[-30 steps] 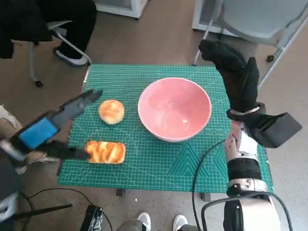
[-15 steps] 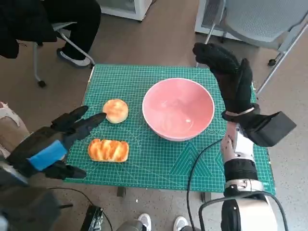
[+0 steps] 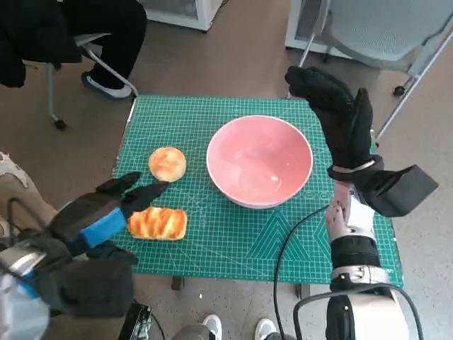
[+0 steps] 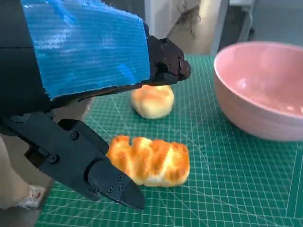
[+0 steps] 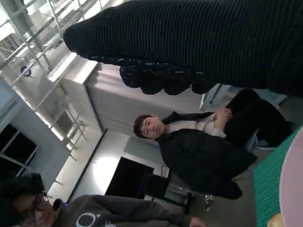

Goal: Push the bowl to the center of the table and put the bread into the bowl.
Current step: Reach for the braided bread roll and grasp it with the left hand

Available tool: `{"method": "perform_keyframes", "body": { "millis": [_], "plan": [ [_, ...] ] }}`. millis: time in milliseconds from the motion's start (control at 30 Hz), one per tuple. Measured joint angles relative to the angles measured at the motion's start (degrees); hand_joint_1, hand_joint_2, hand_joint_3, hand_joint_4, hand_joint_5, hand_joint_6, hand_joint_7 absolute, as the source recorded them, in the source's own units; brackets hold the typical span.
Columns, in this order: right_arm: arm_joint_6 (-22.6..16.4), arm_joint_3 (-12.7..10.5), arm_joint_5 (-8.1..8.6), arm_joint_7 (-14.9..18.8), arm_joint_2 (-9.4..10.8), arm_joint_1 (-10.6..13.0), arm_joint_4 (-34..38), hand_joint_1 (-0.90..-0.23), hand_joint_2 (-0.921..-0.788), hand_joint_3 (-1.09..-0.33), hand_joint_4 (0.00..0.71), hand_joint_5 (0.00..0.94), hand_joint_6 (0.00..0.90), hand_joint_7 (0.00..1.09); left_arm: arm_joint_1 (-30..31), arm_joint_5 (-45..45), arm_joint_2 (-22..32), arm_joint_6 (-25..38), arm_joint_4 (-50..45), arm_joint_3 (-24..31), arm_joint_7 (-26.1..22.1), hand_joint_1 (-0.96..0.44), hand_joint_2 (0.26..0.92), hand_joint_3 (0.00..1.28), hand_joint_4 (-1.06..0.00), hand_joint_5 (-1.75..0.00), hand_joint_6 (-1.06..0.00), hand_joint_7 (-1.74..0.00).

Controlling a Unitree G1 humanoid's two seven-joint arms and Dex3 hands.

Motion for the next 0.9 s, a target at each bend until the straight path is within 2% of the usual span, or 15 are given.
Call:
{"method": "perform_keyframes", "body": {
  "millis": [267, 633, 767, 900],
  "plan": [
    [0.9, -0.2, 0.68, 0.6, -0.8, 0.2, -1.1, -0.682, -0.921, -0.766, 0.162, 0.001, 0.172, 0.22, -4.1, 2.5, -2.5, 2.3, 4.9, -4.8, 1.0, -0.2, 0.641, 0.0, -0.15, 0.0, -0.28, -0.01],
    [1.9, -0.4, 1.14, 1.1, -1.3, 1.3, -2.5, -0.694, -0.921, -0.768, 0.16, 0.0, 0.167, 0.25, -6.3, 6.9, -4.7, 2.4, 10.2, -9.5, 3.7, -0.17, 0.635, 0.0, -0.17, 0.0, -0.29, -0.01],
    [1.9, -0.3, 1.13, 1.1, -1.5, 1.9, -2.7, -0.69, -0.921, -0.77, 0.158, 0.0, 0.108, 0.37, -6.9, 8.3, -5.4, 2.5, 11.8, -10.4, 4.2, -0.19, 0.634, 0.0, -0.17, 0.0, -0.3, 0.0],
    [1.9, -0.3, 1.13, 1.1, -1.7, 2.3, -3.0, -0.689, -0.921, -0.771, 0.158, 0.0, 0.086, 0.41, -7.4, 8.7, -6.1, 2.5, 13.0, -11.1, 4.5, -0.19, 0.634, 0.0, -0.17, 0.0, -0.3, 0.0]
  ]
}}
